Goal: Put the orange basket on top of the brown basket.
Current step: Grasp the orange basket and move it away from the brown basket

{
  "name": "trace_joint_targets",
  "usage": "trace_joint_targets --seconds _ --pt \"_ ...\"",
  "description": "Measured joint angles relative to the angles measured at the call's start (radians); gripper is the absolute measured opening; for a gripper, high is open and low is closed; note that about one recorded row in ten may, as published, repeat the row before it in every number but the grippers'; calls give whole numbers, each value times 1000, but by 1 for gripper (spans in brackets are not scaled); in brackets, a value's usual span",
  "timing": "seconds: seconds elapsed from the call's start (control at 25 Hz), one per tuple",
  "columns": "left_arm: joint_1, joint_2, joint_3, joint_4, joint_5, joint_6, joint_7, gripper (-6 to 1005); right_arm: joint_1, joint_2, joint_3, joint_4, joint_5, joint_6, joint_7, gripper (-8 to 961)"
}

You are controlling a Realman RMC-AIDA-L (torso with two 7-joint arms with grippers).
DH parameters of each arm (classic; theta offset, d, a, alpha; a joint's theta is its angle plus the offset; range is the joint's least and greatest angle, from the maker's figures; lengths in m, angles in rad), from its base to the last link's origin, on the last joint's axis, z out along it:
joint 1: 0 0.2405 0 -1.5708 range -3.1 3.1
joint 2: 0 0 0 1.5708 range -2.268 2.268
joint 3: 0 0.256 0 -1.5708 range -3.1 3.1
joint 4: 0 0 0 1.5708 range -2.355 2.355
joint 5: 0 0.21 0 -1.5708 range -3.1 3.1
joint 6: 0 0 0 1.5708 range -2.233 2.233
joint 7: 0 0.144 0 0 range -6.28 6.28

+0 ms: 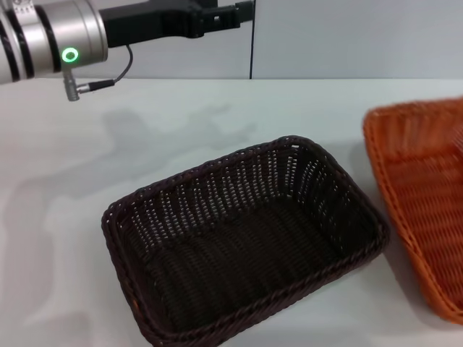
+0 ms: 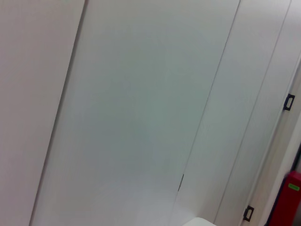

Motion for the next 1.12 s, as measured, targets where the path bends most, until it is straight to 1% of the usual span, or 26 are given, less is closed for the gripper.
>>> trace_joint_targets --seconds 0.08,0.32,0.4,0.52,0.56,0.64,0.68,0.72,0.76,0.8,0.92,1.0,1.12 --pt "-13 1 0 1 5 8 0 813 5 13 -18 -7 -8 -33 -2 579" --pt "-32 5 2 2 9 29 -6 804 6 36 -100 -13 -12 -102 3 578" --pt "-36 9 3 2 9 35 -12 801 8 51 -119 -22 -12 -135 4 578" --pt "-43 13 2 4 10 45 -16 797 9 90 -127 -69 -12 -215 1 578" --pt "-43 13 2 4 10 46 -16 796 9 101 -128 -86 -12 -243 -1 578" --pt "-46 14 1 4 10 55 -16 793 12 115 -128 -109 -13 -285 -3 578" --pt "-46 13 1 4 11 59 -17 791 14 118 -129 -114 -13 -300 -4 578" --pt "-46 13 1 4 11 61 -17 790 17 119 -129 -115 -13 -312 -4 578" --pt "-45 12 1 6 11 63 -17 788 22 112 -126 -113 -11 -319 -4 577" --pt "-44 12 1 9 11 64 -17 787 22 112 -126 -113 -11 -319 -4 577" --pt "-39 12 1 14 9 70 -17 782 29 79 -90 -125 2 -314 -5 577" --pt "-36 12 1 16 8 74 -16 779 41 52 -12 -163 10 -303 -4 577" --pt "-34 11 1 16 6 75 -15 775 79 23 127 -220 12 -277 13 577"
